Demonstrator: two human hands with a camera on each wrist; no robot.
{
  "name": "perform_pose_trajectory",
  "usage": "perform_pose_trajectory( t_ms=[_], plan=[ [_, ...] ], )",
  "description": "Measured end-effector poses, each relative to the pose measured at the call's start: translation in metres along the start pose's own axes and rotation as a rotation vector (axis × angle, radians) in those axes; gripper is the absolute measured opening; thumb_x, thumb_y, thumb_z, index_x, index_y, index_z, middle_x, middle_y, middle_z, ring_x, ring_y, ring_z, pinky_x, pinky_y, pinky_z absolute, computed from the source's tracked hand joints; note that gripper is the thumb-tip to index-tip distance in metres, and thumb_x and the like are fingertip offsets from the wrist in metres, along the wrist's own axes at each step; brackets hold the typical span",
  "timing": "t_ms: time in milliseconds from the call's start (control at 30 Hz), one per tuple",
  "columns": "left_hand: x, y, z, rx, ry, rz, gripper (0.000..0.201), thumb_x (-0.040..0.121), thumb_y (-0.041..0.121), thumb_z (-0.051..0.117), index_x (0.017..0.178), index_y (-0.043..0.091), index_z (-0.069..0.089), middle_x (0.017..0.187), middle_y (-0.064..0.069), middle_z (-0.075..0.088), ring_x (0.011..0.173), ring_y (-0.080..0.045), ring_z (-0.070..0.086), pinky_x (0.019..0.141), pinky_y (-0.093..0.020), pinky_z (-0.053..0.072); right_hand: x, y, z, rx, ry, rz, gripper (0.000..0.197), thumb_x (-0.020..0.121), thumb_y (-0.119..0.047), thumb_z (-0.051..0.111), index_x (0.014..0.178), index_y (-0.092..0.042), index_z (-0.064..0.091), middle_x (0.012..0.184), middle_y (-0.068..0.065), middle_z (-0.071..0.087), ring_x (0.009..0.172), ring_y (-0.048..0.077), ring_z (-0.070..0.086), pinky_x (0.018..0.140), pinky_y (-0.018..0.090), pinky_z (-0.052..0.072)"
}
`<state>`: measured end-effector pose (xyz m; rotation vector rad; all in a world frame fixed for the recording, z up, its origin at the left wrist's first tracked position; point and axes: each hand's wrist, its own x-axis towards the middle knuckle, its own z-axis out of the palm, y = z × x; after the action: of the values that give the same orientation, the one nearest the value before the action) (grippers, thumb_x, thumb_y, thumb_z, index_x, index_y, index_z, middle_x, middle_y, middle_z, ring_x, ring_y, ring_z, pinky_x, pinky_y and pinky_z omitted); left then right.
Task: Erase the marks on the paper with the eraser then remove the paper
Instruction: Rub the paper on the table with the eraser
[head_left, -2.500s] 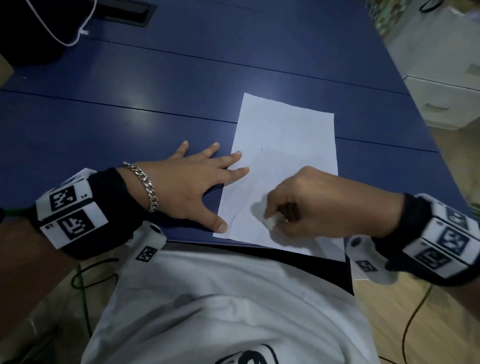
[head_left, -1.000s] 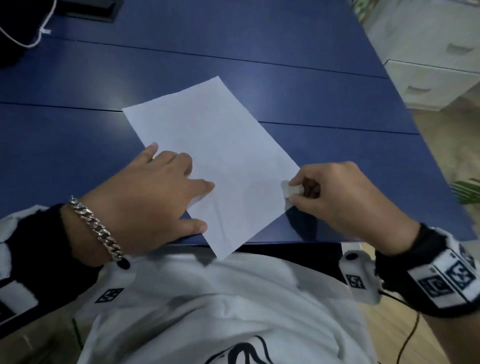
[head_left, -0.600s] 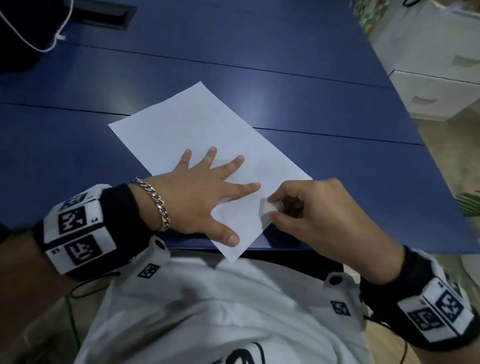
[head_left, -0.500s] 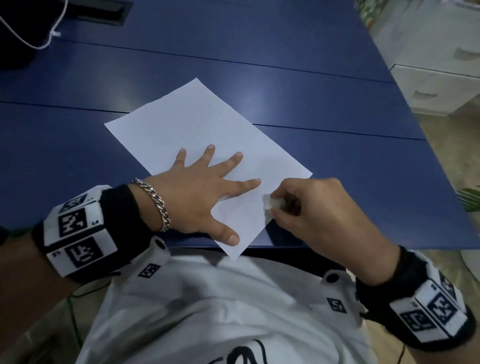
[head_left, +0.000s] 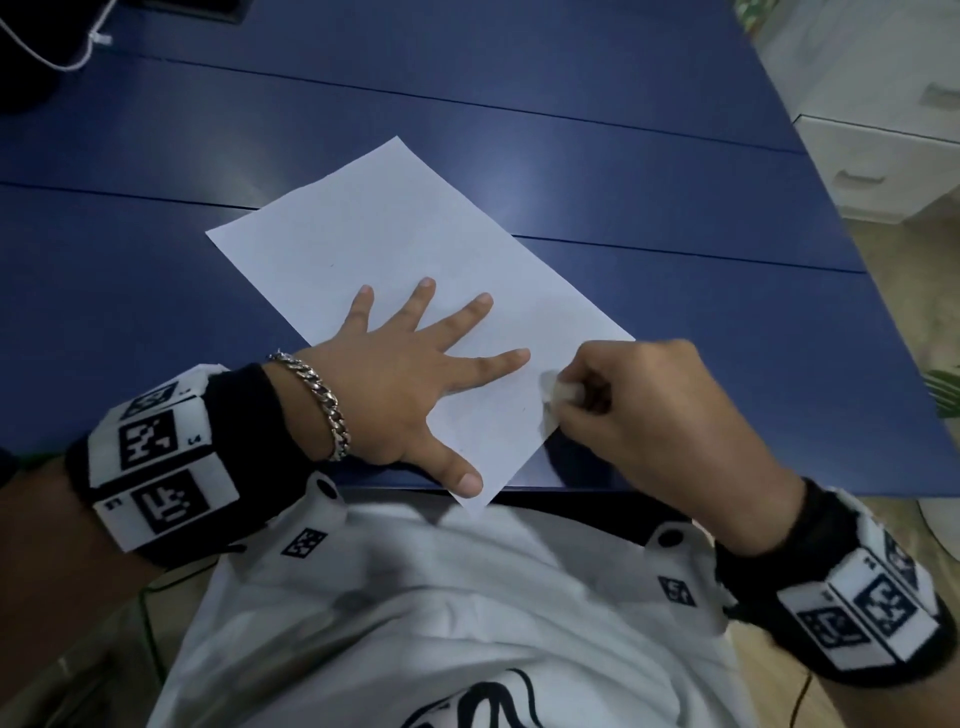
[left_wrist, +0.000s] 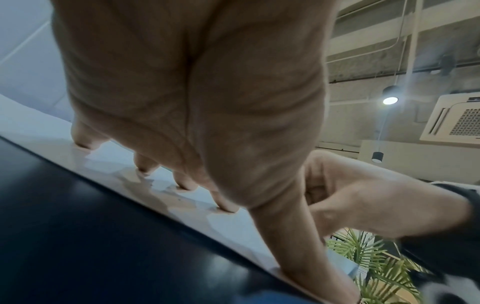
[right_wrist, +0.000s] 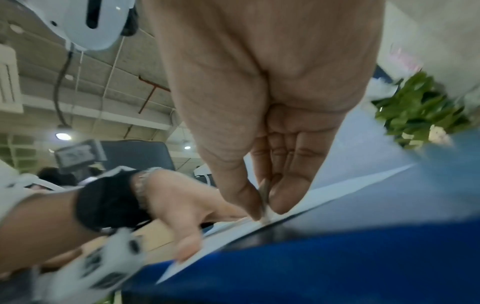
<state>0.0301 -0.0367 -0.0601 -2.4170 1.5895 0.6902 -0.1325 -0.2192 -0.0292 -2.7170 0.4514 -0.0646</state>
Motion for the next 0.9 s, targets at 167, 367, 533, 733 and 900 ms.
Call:
perform_pose_trajectory(
  t_ms=[167, 367, 533, 733, 900],
  plan=[
    [0.000, 0.000, 0.002, -0.021, 0.005, 0.006, 0.118, 0.057, 0.104, 0.047, 0.141, 0.071, -0.027, 0.161, 0.015, -0.042, 0.151, -0.036, -0.034, 0.116, -0.075, -0.008, -0.028, -0.040, 0.018, 0.079, -0.222, -0.107, 0.016, 0.093, -0.034, 0.064, 0.082, -0.023, 0.062, 0.071, -0.007, 0.065, 0.065, 0.014, 0.061, 0.062, 0.037, 0.055],
    [0.000, 0.000, 0.001, -0.009, 0.010, 0.001, 0.118, 0.056, 0.104, 0.047, 0.141, 0.070, -0.028, 0.162, 0.015, -0.041, 0.152, -0.036, -0.032, 0.117, -0.075, -0.007, -0.008, -0.021, 0.009, 0.036, -0.079, -0.006, 0.016, 0.097, -0.027, 0.063, 0.083, -0.020, 0.068, 0.068, -0.004, 0.069, 0.064, 0.015, 0.065, 0.063, 0.040, 0.057],
    [-0.001, 0.000, 0.001, -0.007, 0.007, 0.005, 0.119, 0.055, 0.104, 0.048, 0.141, 0.070, -0.028, 0.161, 0.015, -0.042, 0.152, -0.036, -0.031, 0.117, -0.075, -0.006, -0.018, -0.046, 0.017, 0.070, -0.262, -0.122, 0.013, 0.096, -0.021, 0.062, 0.083, -0.023, 0.065, 0.071, -0.006, 0.067, 0.066, 0.014, 0.061, 0.063, 0.035, 0.053],
    [-0.002, 0.001, 0.000, -0.019, -0.002, 0.000, 0.120, 0.057, 0.102, 0.051, 0.143, 0.070, -0.026, 0.161, 0.015, -0.041, 0.152, -0.035, -0.032, 0.117, -0.075, -0.007, -0.008, -0.014, 0.008, 0.009, -0.058, -0.021, 0.013, 0.095, -0.020, 0.062, 0.084, -0.018, 0.068, 0.070, -0.002, 0.071, 0.065, 0.019, 0.065, 0.063, 0.041, 0.055],
    [-0.002, 0.001, -0.001, -0.011, -0.007, -0.001, 0.120, 0.057, 0.103, 0.050, 0.142, 0.070, -0.027, 0.161, 0.015, -0.042, 0.152, -0.035, -0.033, 0.117, -0.074, -0.008, -0.023, -0.027, 0.013, 0.020, -0.213, -0.099, 0.013, 0.098, -0.025, 0.063, 0.085, -0.022, 0.065, 0.071, -0.006, 0.066, 0.065, 0.014, 0.061, 0.060, 0.033, 0.052]
  ],
)
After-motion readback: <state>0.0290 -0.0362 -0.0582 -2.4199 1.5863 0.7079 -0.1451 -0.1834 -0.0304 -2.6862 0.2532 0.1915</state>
